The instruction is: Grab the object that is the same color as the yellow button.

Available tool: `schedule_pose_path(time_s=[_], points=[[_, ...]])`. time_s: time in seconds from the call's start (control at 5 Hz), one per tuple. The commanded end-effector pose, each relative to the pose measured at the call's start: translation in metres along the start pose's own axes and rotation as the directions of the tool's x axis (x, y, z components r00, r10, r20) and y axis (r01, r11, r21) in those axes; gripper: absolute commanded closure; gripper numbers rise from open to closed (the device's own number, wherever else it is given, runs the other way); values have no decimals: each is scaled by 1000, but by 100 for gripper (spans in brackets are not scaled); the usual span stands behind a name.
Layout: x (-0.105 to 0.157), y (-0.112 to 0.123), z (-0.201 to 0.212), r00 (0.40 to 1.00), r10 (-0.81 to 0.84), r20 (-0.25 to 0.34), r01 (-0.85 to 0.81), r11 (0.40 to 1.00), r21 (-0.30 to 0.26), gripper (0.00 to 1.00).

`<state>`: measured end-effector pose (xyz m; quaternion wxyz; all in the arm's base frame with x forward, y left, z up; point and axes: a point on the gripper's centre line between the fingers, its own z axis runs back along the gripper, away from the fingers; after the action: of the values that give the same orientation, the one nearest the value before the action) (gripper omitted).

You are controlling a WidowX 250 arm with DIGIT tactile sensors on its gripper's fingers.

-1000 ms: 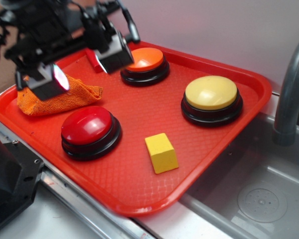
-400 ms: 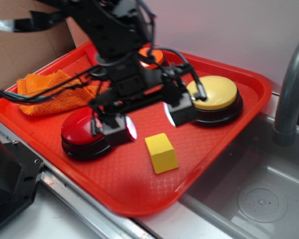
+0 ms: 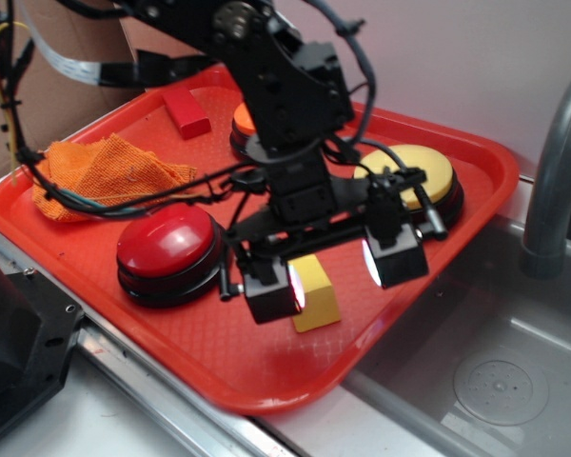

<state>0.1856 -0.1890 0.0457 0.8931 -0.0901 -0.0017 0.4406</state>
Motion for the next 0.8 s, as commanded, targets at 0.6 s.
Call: schedule_pose_path(time_s=[0.6], points=[[18, -7, -16, 999, -14, -34, 15, 999, 30, 0]])
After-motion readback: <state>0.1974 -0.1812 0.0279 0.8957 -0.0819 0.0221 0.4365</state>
